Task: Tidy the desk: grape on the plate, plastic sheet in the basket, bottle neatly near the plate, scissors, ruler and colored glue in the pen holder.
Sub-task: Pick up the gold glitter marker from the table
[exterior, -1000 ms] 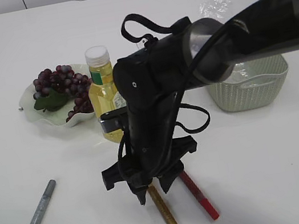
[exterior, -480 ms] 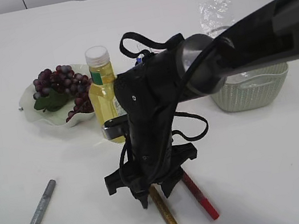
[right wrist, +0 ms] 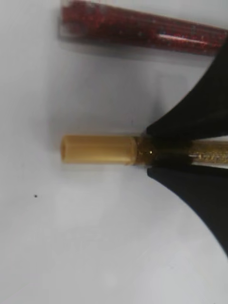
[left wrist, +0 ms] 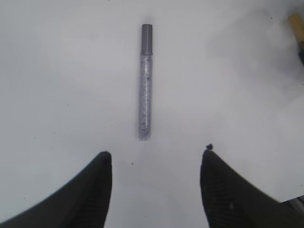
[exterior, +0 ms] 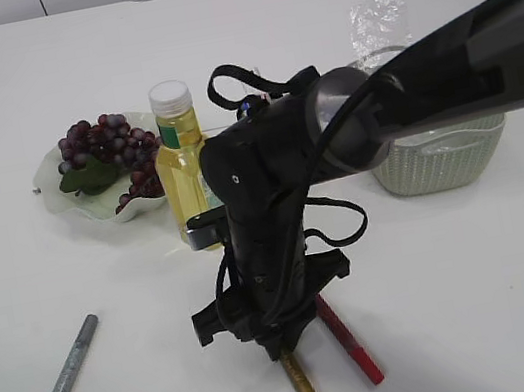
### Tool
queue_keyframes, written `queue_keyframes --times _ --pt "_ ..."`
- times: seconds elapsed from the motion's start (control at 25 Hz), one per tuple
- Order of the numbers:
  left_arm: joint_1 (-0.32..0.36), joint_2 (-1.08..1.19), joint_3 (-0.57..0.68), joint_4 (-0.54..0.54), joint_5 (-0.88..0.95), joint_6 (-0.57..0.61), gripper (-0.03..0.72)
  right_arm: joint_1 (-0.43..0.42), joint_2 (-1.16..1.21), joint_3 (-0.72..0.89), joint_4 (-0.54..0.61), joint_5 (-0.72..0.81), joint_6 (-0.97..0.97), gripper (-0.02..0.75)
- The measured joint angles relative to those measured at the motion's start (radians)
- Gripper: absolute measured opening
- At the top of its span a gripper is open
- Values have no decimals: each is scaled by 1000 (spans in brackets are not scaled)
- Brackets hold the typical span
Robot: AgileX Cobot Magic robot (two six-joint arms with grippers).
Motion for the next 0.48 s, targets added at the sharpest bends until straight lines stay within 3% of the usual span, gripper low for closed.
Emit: queue_keyframes --times 0.24,0.48 --pt "0 0 0 -3 -2 0 433 0 0 -3 -11 15 -26 62" --pt "0 0 0 -3 -2 0 433 0 -2 -3 37 34 -99 51"
